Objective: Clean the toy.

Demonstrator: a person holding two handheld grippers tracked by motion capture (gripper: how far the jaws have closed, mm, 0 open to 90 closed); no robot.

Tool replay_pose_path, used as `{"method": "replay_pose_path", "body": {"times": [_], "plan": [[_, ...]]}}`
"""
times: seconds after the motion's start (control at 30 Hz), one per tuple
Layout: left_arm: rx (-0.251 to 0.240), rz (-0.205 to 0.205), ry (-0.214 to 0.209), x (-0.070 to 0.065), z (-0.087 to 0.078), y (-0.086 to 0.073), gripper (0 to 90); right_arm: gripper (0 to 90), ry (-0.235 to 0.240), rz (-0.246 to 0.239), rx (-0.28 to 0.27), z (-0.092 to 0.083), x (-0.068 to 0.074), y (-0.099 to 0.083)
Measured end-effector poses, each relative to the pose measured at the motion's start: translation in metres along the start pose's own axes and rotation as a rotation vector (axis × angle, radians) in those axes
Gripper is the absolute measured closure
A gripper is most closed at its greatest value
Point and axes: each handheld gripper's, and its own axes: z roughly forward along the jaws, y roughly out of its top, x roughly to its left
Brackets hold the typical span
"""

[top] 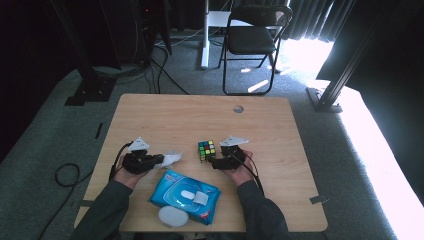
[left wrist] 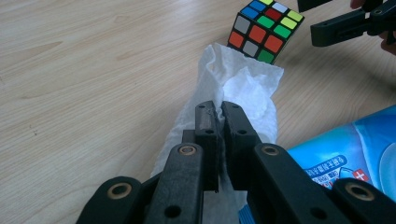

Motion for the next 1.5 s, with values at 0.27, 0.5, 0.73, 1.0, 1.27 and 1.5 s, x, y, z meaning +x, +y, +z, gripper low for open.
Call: {"method": "replay_pose_path", "body": {"times": [0.27,0.5,0.73,1.0,1.27,1.5], "plan": [[-0.001,-0.002,-0.001,0.000,0.000,0.000,86.3,21.1,-0.015,-0.009,-0.002,0.015,0.013,0.009],[0.003,-0.003,-0.004,0.001,0.000,-0.001,86.4,19.9,-0.039,-0.012,0.005,0.025,0.017,0.016],[0.004,-0.007,-0.006,0.001,0.000,-0.001,86.4,21.6,-0.044,-0.014,0.044,0.033,0.012,0.009],[0.003,-0.009,-0.010,0.001,0.001,-0.001,86.3,22.2,-0.036,-0.011,0.037,0.044,0.010,0.007],[0.003,-0.010,-0.014,0.002,0.001,-0.001,86.3,25.0,-0.044,-0.026,0.049,0.055,0.010,0.004],[0.002,-0.013,-0.014,0.003,0.001,-0.002,86.3,32.9,-0.019,-0.024,0.026,0.053,0.004,0.003]]}}
